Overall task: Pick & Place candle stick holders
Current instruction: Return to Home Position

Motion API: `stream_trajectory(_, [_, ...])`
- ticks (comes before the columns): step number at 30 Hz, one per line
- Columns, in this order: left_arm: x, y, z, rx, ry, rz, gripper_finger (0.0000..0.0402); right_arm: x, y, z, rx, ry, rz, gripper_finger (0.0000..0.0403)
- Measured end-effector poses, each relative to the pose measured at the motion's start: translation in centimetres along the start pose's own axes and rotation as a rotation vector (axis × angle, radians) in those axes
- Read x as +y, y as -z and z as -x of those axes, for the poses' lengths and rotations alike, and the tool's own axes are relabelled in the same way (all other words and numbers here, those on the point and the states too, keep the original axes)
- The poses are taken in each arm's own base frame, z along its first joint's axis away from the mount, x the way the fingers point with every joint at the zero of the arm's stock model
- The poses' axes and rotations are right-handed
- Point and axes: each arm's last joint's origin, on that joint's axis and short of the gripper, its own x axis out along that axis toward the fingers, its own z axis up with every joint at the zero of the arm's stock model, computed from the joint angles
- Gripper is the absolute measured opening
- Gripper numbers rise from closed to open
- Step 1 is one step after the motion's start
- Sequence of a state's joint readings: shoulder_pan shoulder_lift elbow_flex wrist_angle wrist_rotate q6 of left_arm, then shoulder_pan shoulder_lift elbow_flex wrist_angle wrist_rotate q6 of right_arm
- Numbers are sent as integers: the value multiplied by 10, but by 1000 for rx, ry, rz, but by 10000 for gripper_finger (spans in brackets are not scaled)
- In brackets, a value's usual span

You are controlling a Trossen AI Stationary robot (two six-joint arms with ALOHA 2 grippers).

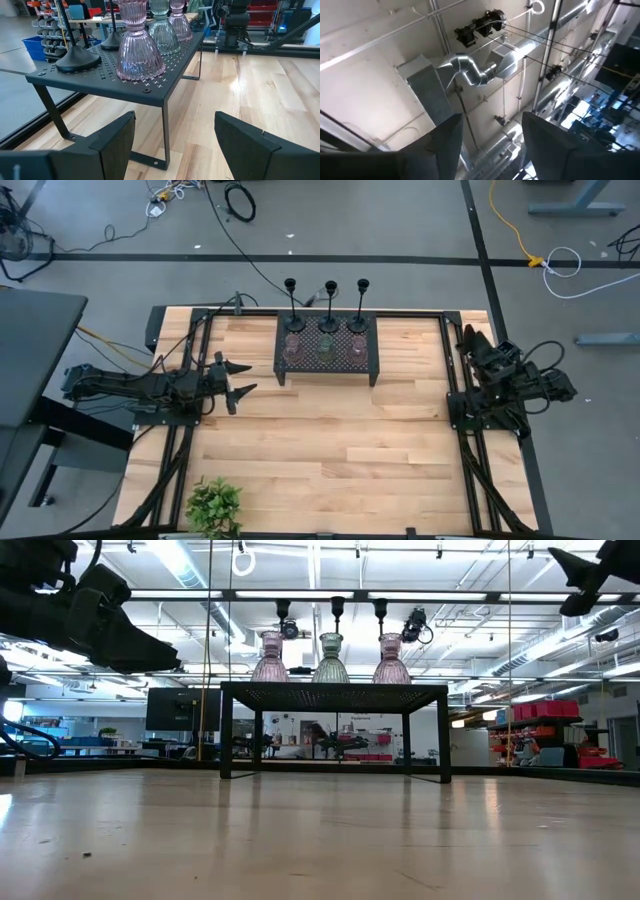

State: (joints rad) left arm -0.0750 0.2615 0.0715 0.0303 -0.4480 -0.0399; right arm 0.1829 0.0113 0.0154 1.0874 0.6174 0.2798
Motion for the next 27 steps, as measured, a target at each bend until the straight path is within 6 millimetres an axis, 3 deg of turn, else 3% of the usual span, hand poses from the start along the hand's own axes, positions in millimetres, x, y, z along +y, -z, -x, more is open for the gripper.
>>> stream_trajectory(4, [0, 0, 0, -1, 0, 0, 271, -1, 10, 1, 107, -61, 96, 205])
stream_trajectory(11, [0, 0, 0, -1, 0, 1, 271, -8, 46, 12, 543, -333, 368, 205])
stream_trajectory(18, [0, 0, 0, -1, 0, 1, 271, -22, 67, 29, 865, -357, 422, 205])
stream_trajectory(27, [0, 0, 0, -2, 0, 1, 271, -36, 79, 47, 1132, -385, 553, 205])
